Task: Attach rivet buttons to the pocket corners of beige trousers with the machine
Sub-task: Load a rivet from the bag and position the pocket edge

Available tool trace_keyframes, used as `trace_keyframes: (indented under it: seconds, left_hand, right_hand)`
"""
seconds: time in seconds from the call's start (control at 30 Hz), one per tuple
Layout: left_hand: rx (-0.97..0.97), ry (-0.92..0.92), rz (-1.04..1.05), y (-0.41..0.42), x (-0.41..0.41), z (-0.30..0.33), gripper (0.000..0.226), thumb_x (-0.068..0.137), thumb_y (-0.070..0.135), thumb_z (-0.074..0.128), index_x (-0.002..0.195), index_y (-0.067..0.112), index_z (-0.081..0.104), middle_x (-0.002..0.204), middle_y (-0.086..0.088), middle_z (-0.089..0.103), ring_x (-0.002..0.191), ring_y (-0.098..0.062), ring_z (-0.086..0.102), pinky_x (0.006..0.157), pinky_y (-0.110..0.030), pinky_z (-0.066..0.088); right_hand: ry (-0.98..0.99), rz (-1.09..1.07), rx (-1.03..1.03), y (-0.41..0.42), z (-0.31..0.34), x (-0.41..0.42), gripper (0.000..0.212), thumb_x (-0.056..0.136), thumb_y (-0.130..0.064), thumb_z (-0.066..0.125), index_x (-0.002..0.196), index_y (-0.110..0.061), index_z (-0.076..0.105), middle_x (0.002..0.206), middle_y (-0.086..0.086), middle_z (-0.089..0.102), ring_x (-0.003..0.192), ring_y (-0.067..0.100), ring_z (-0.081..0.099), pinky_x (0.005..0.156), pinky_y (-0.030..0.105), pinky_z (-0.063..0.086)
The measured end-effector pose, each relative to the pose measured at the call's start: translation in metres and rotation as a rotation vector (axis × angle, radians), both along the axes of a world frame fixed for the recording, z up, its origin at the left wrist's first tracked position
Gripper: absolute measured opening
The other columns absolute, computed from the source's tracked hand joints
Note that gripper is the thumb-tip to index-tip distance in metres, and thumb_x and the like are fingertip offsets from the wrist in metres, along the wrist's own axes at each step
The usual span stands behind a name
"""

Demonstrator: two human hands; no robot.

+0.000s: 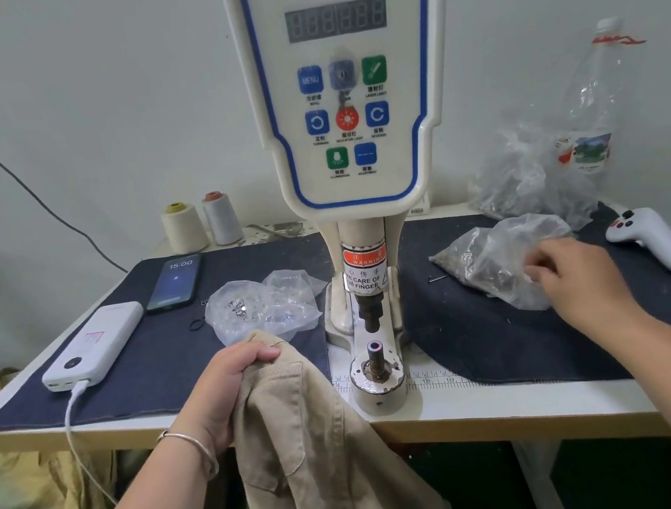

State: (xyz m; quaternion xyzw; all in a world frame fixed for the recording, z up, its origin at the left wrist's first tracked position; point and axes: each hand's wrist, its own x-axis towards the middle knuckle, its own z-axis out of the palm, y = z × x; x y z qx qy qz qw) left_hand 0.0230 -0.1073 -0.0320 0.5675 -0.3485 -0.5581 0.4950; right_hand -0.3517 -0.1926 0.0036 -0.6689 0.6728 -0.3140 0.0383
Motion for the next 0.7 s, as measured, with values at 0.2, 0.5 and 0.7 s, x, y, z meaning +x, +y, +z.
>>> trace_keyframes:
  seconds: [0.2, 0.5, 0.7]
  left_hand:
    - [-0.013, 0.005, 0.003, -0.001, 0.001, -0.003, 0.012, 0.062, 0.024, 0.068, 0.062, 0.013, 0.062, 0.065, -0.01, 0.059, 0.059, -0.022, 0.059, 0.063, -0.032, 0.045]
    - [-0.02, 0.018, 0.003, -0.003, 0.002, -0.005, 0.013, 0.062, 0.024, 0.068, 0.063, 0.012, 0.064, 0.066, -0.011, 0.059, 0.06, -0.023, 0.059, 0.064, -0.033, 0.045]
    - [-0.022, 0.028, 0.01, -0.003, 0.002, -0.007, 0.017, 0.062, 0.023, 0.068, 0.069, 0.009, 0.063, 0.066, -0.012, 0.059, 0.06, -0.024, 0.059, 0.063, -0.032, 0.045]
  right_hand:
    - [-0.185, -0.016, -0.291, 0.02, -0.01, 0.008, 0.005, 0.086, -0.006, 0.069, 0.083, -0.006, 0.073, 0.075, 0.005, 0.068, 0.069, 0.02, 0.06, 0.067, 0.028, 0.041]
    - [-1.113, 0.227, 0.06, 0.063, 0.007, 0.057, 0.015, 0.079, 0.001, 0.072, 0.078, -0.014, 0.074, 0.074, 0.006, 0.075, 0.065, 0.013, 0.071, 0.061, 0.018, 0.055]
    - [-1.399, 0.296, 0.447, 0.089, -0.006, 0.119, 0.005, 0.084, 0.001, 0.068, 0.086, 0.002, 0.072, 0.071, 0.012, 0.072, 0.059, 0.013, 0.066, 0.053, 0.019, 0.053]
